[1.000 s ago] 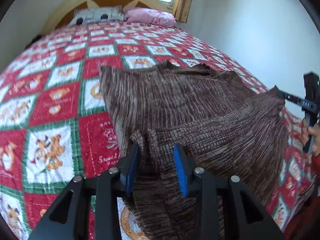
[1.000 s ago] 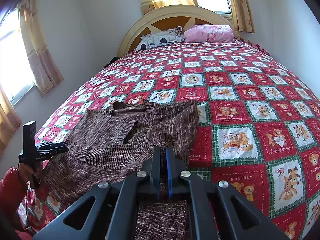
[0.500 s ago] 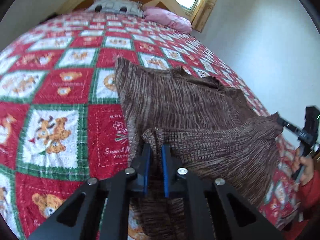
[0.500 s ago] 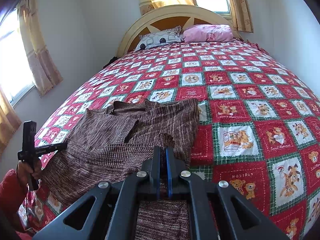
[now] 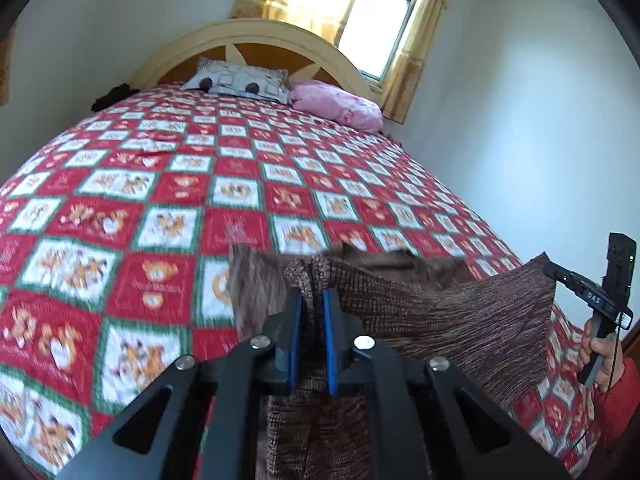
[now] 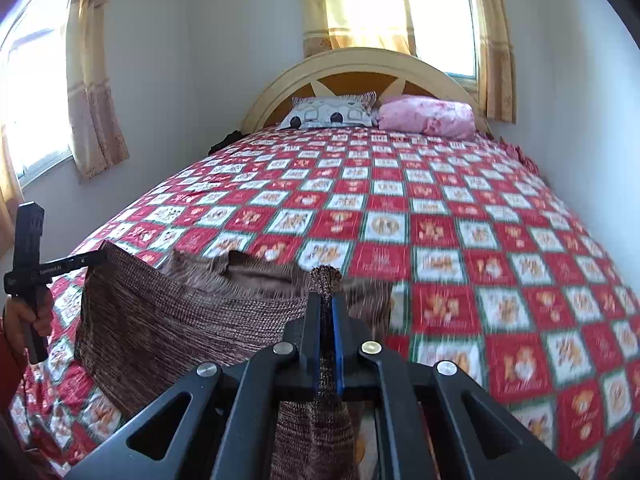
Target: Fold small clothes
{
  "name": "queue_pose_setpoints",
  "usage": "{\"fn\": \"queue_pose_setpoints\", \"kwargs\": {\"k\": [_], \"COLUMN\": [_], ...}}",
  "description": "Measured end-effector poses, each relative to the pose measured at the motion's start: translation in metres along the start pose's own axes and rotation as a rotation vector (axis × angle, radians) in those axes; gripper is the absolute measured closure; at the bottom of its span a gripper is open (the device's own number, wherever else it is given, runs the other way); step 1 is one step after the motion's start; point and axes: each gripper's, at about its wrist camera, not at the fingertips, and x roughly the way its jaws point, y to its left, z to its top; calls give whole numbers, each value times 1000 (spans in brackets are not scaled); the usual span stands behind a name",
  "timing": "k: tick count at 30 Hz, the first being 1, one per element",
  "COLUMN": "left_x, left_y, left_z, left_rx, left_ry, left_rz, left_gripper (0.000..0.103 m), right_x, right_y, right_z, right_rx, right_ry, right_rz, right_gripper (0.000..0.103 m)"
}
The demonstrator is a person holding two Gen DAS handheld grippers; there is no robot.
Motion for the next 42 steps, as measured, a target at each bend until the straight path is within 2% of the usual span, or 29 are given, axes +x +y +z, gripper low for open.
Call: {"fn": "queue_pose_setpoints", "kwargs": {"k": [6, 10, 14, 18, 20, 22, 26, 29, 30, 31, 32, 33, 34, 35, 36, 39, 42], "left_x": [28, 58, 92, 122, 127, 128, 128, 126, 120, 110, 99, 86, 73, 63, 53, 35, 37], "left_y": [19, 37, 47, 60, 70, 76, 74, 68, 66, 64, 62, 60, 56, 53, 48, 25, -5], "left_z": [22, 25, 18, 3, 2, 1, 0, 6, 8, 10, 10, 9, 7, 5, 1, -21, -46], "left_rx": [-54, -105, -117, -157, -207, -248, -248, -214, -200, -188, -180, -170, -163, -160, -162, -170, -151], "left_ry": [-30, -16, 27, 109, 131, 147, 159, 180, 187, 178, 161, 144, 133, 127, 120, 127, 148], "left_rz": [60, 94, 132, 157, 153, 157, 155, 203, 234, 255, 260, 264, 275, 286, 298, 275, 238], "left_gripper": [92, 92, 92, 91, 84, 72, 71, 62, 52, 43, 39, 31, 25, 23, 23, 23, 22], "right_x": [47, 93, 145, 176, 184, 186, 193, 184, 177, 158, 136, 124, 104, 90, 77, 52, 44], "right_y": [-12, -25, -38, -43, -49, -53, -53, -54, -54, -55, -54, -53, -50, -47, -41, -11, 15], "right_z": [36, 41, 23, -3, -11, -13, -16, -10, -7, -3, 0, 2, 2, 0, -3, -25, -49], "right_rx": [-27, -11, 13, 5, 25, 41, 37, 50, 59, 76, 90, 97, 107, 118, 137, 182, 196], "right_ry": [-9, 9, 82, 162, 184, 195, 220, 227, 211, 160, 103, 77, 47, 32, 27, 81, 110], "right_rz": [-38, -74, -99, -131, -135, -134, -134, -144, -148, -164, -187, -203, -221, -221, -203, -44, 18], "right_gripper": [99, 99, 99, 99, 99, 98, 98, 95, 95, 95, 94, 90, 76, 65, 60, 60, 60]}}
